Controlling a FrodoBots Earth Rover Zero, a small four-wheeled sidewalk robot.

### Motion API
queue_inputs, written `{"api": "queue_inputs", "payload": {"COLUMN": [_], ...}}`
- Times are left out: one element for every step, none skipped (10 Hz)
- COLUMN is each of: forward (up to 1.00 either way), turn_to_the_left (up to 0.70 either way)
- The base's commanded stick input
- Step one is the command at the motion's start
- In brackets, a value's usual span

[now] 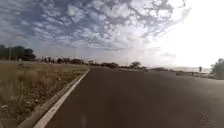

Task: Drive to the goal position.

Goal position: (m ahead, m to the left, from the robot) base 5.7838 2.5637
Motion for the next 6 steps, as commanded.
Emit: {"api": "queue_inputs", "payload": {"forward": [0.45,0.45,0.45,0.45,0.45,0.45], "turn_to_the_left": [0.27,0.27,0.27,0.27,0.04,0.02]}}
